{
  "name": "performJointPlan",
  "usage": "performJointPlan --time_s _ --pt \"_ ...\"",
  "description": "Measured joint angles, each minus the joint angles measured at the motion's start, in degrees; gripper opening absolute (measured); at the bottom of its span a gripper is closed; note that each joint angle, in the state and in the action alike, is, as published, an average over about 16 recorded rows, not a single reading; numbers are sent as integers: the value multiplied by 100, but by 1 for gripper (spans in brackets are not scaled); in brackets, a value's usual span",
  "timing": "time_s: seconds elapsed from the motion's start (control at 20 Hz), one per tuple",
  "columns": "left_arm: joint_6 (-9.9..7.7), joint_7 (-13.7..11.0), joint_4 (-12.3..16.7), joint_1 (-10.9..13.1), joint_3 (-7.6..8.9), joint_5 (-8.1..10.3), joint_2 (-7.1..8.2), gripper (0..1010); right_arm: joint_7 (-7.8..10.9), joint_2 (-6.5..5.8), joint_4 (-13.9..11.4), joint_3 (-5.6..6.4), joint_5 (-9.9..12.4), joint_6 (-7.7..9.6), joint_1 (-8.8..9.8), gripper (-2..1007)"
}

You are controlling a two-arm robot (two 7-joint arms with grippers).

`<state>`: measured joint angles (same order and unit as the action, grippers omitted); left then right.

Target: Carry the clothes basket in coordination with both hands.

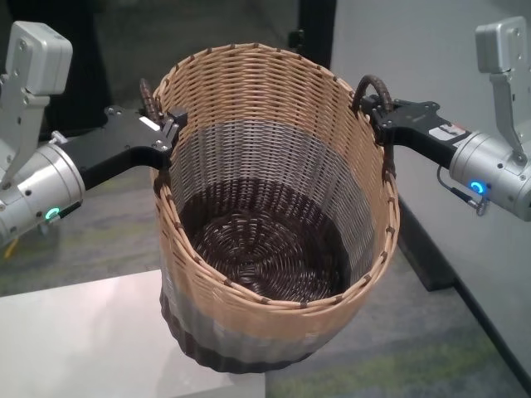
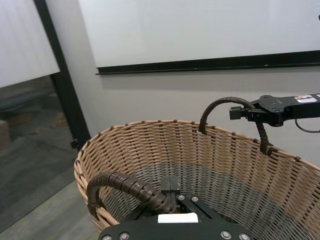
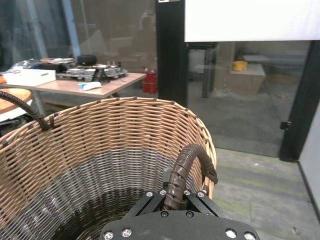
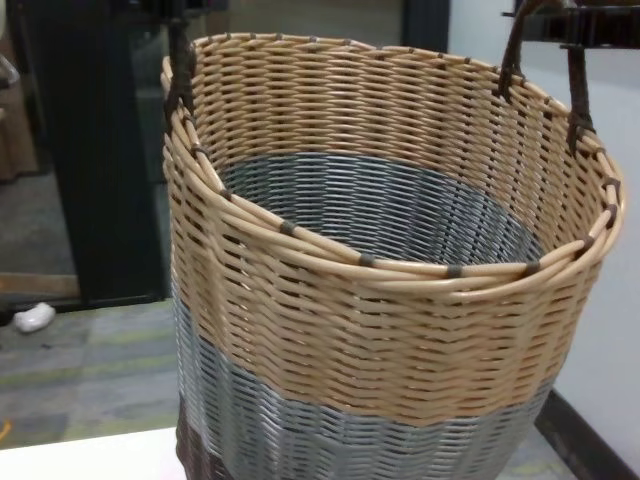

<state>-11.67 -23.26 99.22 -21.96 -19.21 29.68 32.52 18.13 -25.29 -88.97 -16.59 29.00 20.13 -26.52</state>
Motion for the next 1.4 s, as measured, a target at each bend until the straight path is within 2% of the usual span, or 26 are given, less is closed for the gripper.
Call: performJointPlan --time_s 0.5,0.7,1.1,1.4 --pt "0 -1 -4 1 1 6 -1 1 2 0 1 -1 0 -1 -1 29" --pt "7 -2 -41 3 7 22 -4 1 14 10 44 -36 -14 -39 -31 29" --pt "78 3 -241 15 10 14 -12 1 54 136 358 -247 -155 -237 -207 29" --pt "150 -2 -479 33 13 -25 -29 1 108 342 776 -485 -329 -423 -400 28"
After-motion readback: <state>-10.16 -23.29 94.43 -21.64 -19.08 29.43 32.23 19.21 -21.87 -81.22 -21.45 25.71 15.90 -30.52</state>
